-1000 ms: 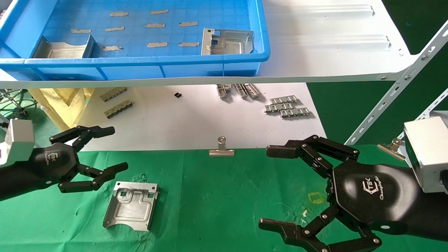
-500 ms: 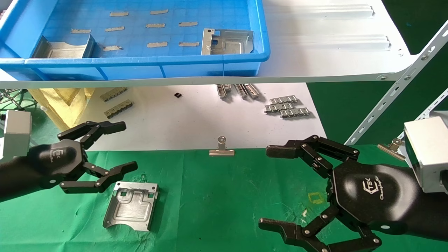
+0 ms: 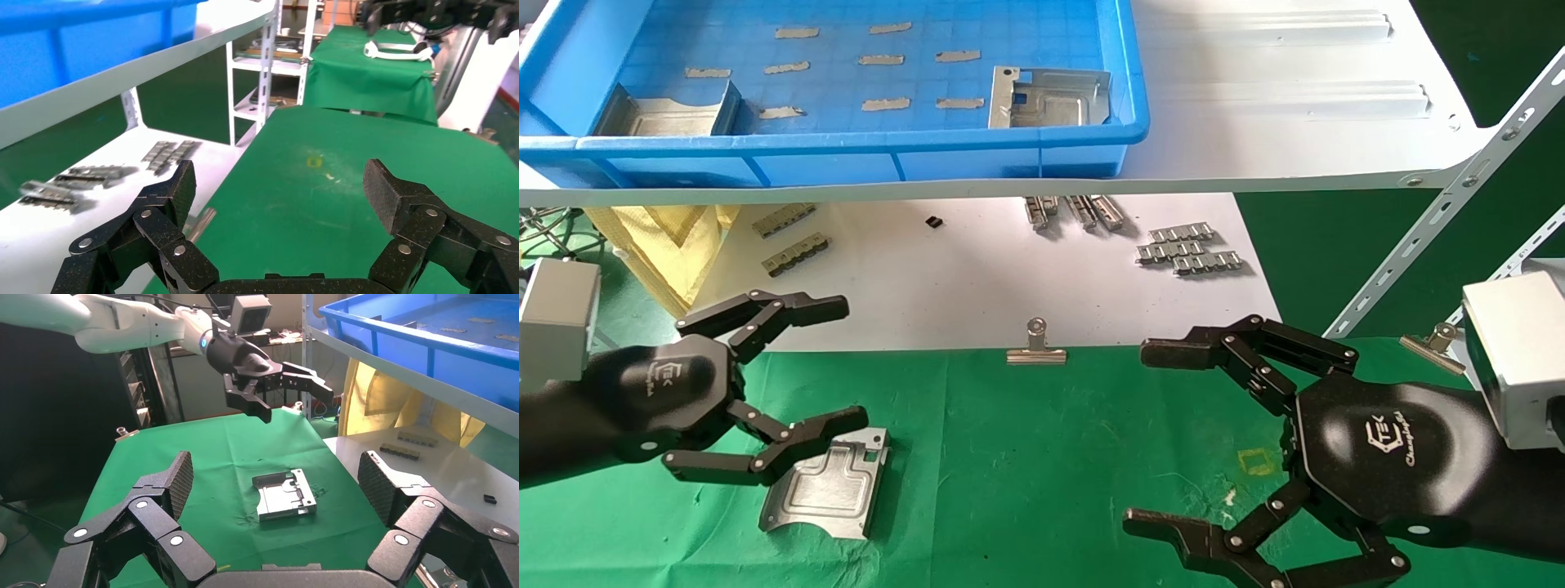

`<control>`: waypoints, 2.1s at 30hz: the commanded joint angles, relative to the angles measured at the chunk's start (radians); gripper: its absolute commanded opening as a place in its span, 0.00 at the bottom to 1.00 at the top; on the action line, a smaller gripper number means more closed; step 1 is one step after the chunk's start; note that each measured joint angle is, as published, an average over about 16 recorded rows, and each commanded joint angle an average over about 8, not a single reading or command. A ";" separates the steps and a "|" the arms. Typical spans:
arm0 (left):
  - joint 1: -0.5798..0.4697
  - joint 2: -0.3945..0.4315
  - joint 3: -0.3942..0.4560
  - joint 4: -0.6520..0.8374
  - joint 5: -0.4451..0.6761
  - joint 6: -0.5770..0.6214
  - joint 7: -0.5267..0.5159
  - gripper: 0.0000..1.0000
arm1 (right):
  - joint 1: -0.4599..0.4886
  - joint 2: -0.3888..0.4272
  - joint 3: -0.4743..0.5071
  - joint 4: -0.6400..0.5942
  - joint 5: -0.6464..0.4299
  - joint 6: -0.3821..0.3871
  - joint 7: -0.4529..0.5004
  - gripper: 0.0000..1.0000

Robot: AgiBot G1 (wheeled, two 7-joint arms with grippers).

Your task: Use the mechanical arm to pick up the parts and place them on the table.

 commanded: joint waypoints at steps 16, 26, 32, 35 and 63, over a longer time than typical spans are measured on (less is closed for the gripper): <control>0.096 -0.025 -0.147 -0.276 0.035 -0.027 -0.183 1.00 | 0.000 0.000 0.000 0.000 0.000 0.000 0.000 1.00; 0.152 -0.040 -0.233 -0.438 0.056 -0.043 -0.290 1.00 | 0.000 0.000 0.000 0.000 0.000 0.000 0.000 1.00; 0.176 -0.046 -0.270 -0.507 0.064 -0.049 -0.331 1.00 | 0.000 0.000 0.000 0.000 0.000 0.000 0.000 1.00; 0.182 -0.048 -0.278 -0.522 0.066 -0.051 -0.338 1.00 | 0.000 0.000 0.000 0.000 0.000 0.000 0.000 1.00; 0.173 -0.046 -0.264 -0.496 0.065 -0.050 -0.327 1.00 | 0.000 0.000 0.000 0.000 0.000 0.000 0.000 1.00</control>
